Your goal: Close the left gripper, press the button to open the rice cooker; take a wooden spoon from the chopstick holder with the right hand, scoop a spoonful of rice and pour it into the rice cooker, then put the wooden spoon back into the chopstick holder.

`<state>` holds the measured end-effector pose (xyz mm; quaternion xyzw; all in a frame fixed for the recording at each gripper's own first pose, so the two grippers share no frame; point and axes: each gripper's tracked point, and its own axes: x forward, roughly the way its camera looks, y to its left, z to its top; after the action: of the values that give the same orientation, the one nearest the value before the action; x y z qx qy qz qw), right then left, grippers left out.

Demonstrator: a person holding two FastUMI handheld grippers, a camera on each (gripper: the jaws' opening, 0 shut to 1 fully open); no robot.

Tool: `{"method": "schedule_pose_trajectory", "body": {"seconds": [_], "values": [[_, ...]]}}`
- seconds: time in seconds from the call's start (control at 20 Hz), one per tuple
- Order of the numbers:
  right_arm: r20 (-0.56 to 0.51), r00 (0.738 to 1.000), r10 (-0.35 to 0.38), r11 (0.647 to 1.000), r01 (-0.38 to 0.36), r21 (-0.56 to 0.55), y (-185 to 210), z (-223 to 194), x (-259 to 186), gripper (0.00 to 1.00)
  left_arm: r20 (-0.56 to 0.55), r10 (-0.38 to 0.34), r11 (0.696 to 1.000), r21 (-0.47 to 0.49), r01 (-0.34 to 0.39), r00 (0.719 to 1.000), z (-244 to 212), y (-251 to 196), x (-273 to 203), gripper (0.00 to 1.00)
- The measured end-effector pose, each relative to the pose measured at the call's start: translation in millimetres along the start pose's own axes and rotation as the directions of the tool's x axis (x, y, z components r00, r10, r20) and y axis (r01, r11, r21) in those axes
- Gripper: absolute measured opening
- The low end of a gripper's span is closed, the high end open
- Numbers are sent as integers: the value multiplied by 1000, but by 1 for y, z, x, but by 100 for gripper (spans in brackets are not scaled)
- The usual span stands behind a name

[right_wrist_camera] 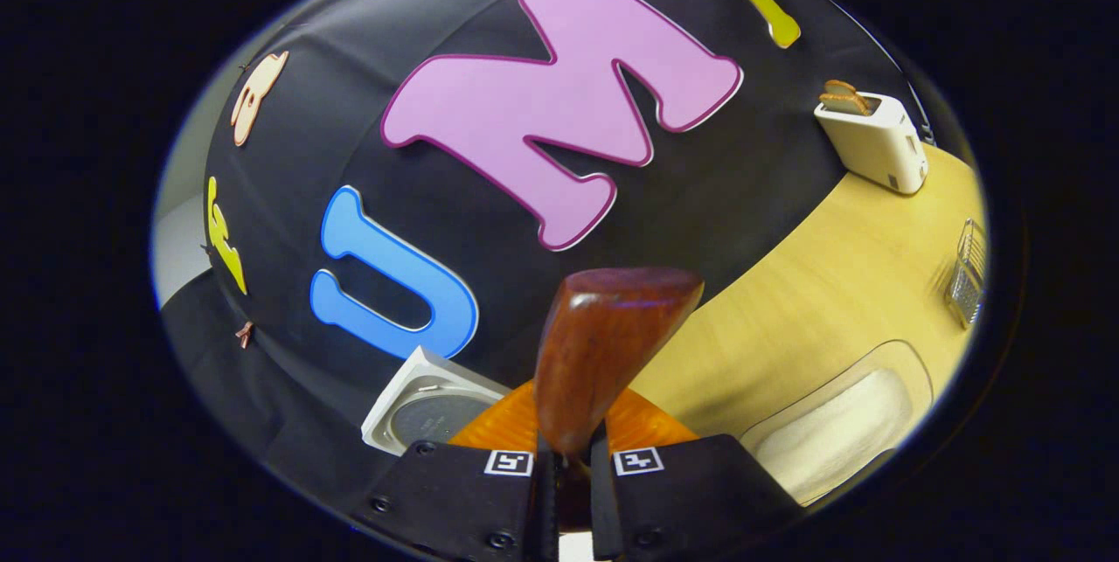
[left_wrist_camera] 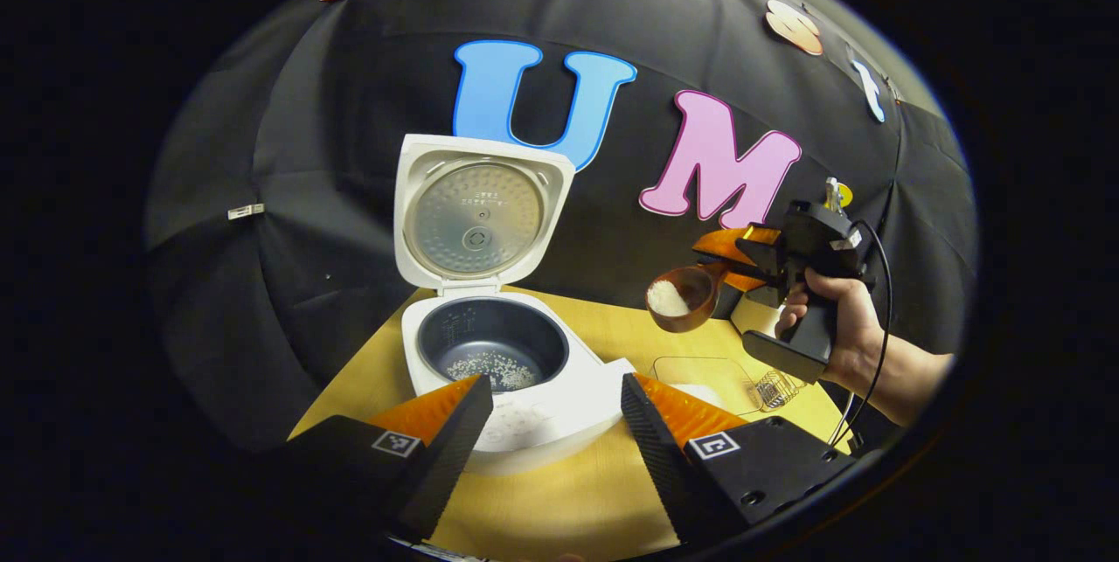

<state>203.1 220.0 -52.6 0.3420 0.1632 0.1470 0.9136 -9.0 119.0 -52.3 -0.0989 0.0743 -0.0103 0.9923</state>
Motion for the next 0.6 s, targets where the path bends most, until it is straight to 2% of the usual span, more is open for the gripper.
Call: {"method": "schedule_pose_trajectory", "body": {"seconds": [0.45, 0.6], "values": [[-84, 993, 80, 992, -87, -91, 70, -65, 45, 18, 15, 43, 998, -44, -42, 999, 4, 44, -6, 95], [-106, 990, 91, 978, -109, -177, 85, -86, 64, 18, 23, 59, 996, -69, -58, 998, 6, 58, -4, 96]]}}
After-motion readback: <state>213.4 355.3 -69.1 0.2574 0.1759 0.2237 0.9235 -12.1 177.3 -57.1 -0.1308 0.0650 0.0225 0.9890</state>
